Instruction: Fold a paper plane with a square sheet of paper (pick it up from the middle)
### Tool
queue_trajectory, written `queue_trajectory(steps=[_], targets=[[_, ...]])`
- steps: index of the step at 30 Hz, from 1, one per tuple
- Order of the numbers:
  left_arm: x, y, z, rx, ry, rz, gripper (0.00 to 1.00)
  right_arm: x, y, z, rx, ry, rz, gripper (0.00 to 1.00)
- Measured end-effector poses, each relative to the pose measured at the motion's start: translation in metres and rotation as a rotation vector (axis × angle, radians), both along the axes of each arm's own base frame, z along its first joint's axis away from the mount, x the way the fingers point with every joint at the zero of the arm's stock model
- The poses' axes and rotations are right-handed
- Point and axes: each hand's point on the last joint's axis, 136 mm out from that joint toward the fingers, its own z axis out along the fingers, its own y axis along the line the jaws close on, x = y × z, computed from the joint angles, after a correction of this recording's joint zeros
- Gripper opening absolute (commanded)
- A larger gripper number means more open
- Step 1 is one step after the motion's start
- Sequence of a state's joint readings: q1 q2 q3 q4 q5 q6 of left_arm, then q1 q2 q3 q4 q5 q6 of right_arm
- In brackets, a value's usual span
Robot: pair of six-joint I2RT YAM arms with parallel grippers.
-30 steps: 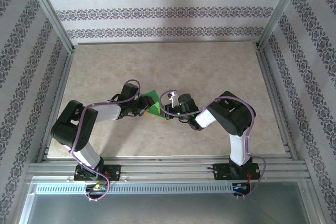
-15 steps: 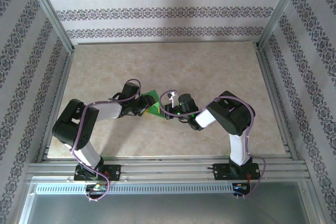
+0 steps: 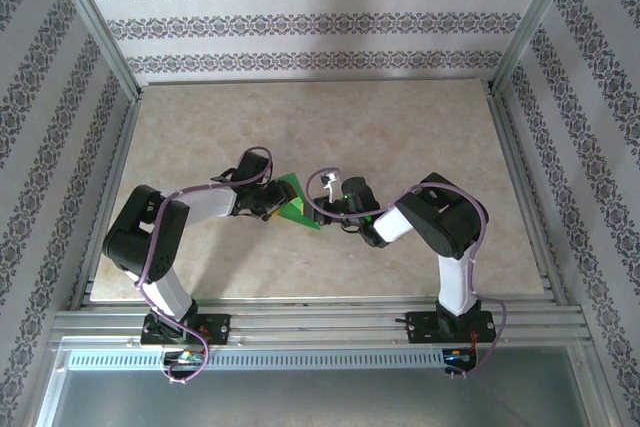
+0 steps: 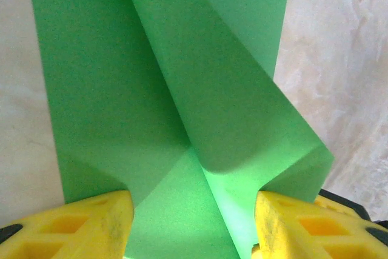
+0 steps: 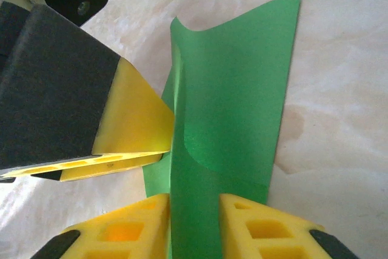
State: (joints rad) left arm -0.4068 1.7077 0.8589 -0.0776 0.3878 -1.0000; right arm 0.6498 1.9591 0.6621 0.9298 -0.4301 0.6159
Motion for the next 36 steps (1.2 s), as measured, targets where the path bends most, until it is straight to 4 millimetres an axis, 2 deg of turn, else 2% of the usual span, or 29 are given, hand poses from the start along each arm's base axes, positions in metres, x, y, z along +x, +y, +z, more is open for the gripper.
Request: queue_trajectory(steps=[3,8,10,14,17,25,30,36], targets=[[0.000,0.000,-0.001,0.008,0.010,-0.006,0.57,0.002,-0.002,0.015,0.027,0.005,-0.002,0.37],[0.001,-0.001,-0.002,0.017,0.005,-0.025,0.55,0.004,-0.010,0.058,0.089,-0.023,0.002,0.39],[0.001,-0.002,-0.002,0.021,0.000,-0.036,0.55,0.005,-0.017,0.066,0.093,-0.015,-0.003,0.40],[0.001,-0.003,-0.002,0.029,-0.006,-0.057,0.56,0.005,-0.031,0.051,0.053,0.088,-0.002,0.37],[0.002,-0.004,-0.002,0.035,-0.008,-0.073,0.57,0.001,-0.034,0.036,0.017,0.166,0.010,0.36],[0.002,-0.006,-0.003,0.047,-0.005,-0.107,0.58,0.002,-0.013,0.020,-0.032,0.241,0.086,0.34],[0.002,-0.007,-0.003,0.052,0.000,-0.123,0.59,0.008,-0.007,0.015,-0.046,0.251,0.104,0.33],[0.002,-0.007,-0.003,0.053,0.002,-0.128,0.59,0.008,-0.002,0.010,-0.063,0.256,0.128,0.26]])
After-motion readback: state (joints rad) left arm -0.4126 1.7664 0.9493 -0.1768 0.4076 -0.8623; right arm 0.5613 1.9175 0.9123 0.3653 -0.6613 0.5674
